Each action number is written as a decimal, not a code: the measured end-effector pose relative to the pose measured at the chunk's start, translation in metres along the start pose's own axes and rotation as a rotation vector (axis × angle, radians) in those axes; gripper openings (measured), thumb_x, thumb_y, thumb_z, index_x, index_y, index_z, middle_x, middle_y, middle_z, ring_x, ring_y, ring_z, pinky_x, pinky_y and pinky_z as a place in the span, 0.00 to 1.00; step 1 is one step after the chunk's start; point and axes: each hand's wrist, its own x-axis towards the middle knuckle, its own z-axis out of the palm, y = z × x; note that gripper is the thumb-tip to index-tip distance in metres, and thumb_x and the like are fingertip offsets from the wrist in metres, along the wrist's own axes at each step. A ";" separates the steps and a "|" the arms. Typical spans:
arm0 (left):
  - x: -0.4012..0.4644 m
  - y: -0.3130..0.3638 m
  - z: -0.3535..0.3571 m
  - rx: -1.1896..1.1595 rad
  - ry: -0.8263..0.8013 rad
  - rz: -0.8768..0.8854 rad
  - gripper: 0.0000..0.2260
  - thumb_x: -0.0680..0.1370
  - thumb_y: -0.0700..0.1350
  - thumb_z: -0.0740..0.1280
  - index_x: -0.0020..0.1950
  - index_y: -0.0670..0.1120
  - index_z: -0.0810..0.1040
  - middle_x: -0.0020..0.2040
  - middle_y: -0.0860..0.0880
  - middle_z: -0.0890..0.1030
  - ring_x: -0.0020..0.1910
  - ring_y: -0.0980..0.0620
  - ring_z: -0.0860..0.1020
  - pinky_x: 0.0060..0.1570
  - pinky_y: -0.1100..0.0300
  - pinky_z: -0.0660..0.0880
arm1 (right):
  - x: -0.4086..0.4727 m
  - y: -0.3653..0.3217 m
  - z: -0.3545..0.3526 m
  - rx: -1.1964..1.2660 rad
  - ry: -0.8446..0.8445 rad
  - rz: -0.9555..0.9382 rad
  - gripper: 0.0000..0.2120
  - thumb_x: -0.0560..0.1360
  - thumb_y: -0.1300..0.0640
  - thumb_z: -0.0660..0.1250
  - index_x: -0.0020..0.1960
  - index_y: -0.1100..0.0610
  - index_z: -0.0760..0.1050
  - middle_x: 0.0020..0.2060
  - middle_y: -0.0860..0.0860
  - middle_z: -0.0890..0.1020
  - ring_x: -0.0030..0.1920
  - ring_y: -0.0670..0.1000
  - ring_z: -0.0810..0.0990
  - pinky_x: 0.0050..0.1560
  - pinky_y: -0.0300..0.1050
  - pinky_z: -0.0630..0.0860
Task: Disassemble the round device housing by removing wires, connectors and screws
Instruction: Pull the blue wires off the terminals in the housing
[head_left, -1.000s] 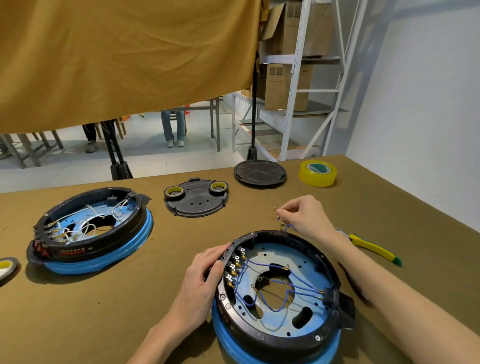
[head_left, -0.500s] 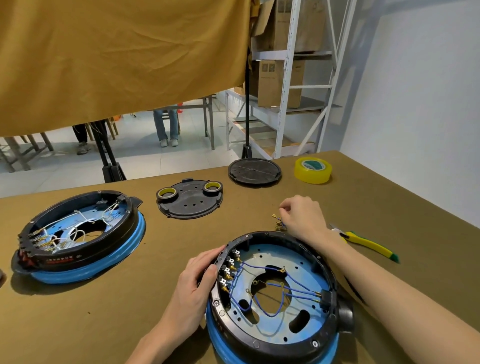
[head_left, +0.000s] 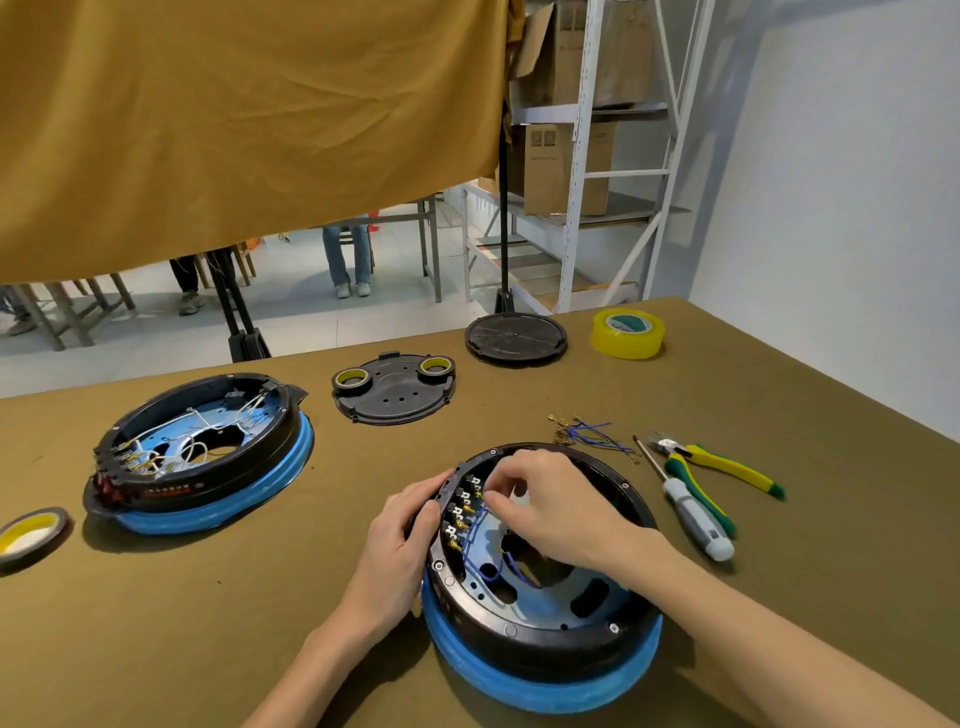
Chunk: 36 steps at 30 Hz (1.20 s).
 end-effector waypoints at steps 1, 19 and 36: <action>0.000 0.000 0.000 0.002 0.000 0.005 0.24 0.80 0.65 0.55 0.72 0.59 0.76 0.65 0.66 0.79 0.70 0.60 0.72 0.70 0.49 0.69 | -0.002 -0.004 0.000 -0.011 -0.036 -0.008 0.08 0.79 0.50 0.68 0.49 0.52 0.84 0.44 0.45 0.82 0.46 0.45 0.78 0.55 0.51 0.75; 0.000 -0.004 -0.001 -0.048 -0.007 -0.005 0.16 0.85 0.53 0.58 0.72 0.56 0.76 0.66 0.62 0.79 0.70 0.57 0.73 0.71 0.44 0.70 | -0.006 -0.025 0.027 -0.246 -0.155 -0.049 0.07 0.78 0.45 0.66 0.44 0.46 0.79 0.33 0.43 0.74 0.37 0.46 0.71 0.56 0.50 0.67; 0.001 -0.007 0.000 -0.027 -0.019 0.000 0.20 0.83 0.57 0.57 0.73 0.57 0.75 0.65 0.64 0.79 0.70 0.59 0.72 0.70 0.52 0.70 | -0.006 -0.024 0.027 -0.235 -0.157 -0.117 0.12 0.80 0.50 0.65 0.38 0.48 0.74 0.30 0.45 0.75 0.34 0.50 0.71 0.61 0.52 0.70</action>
